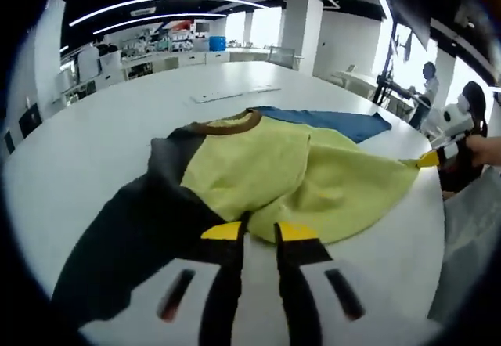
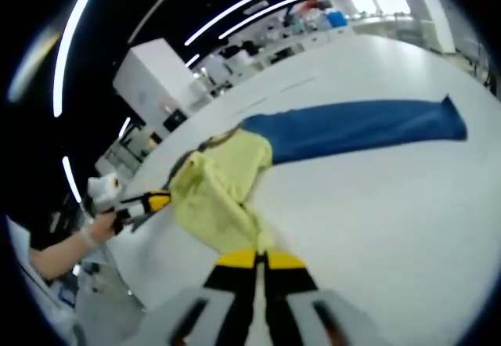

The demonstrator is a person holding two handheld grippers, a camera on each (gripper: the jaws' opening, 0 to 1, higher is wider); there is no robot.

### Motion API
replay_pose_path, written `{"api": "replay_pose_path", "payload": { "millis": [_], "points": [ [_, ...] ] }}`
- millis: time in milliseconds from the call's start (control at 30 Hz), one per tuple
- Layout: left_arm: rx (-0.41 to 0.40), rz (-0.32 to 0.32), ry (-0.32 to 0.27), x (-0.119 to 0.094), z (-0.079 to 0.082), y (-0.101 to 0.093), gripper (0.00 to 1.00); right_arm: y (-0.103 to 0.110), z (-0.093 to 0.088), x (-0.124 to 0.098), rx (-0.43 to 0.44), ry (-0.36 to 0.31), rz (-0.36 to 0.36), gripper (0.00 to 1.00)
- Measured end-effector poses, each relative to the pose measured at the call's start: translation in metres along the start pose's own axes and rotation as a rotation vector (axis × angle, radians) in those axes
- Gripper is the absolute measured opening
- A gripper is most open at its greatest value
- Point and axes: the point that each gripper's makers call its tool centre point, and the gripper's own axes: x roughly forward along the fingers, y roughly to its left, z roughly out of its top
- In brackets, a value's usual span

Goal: Fold the garment on the visible template until the final outline fits inside the template.

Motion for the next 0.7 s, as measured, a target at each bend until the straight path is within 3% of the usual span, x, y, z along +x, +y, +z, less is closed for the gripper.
{"api": "replay_pose_path", "payload": {
  "millis": [100,700],
  "points": [
    [-0.036,0.006,-0.003,0.003,0.0,0.005,0.09,0.0,0.0,0.0,0.002,0.0,0.0,0.0],
    [-0.017,-0.022,0.013,0.018,0.001,-0.006,0.1,-0.001,-0.001,0.0,0.001,0.011,-0.002,0.0]
  ]
}}
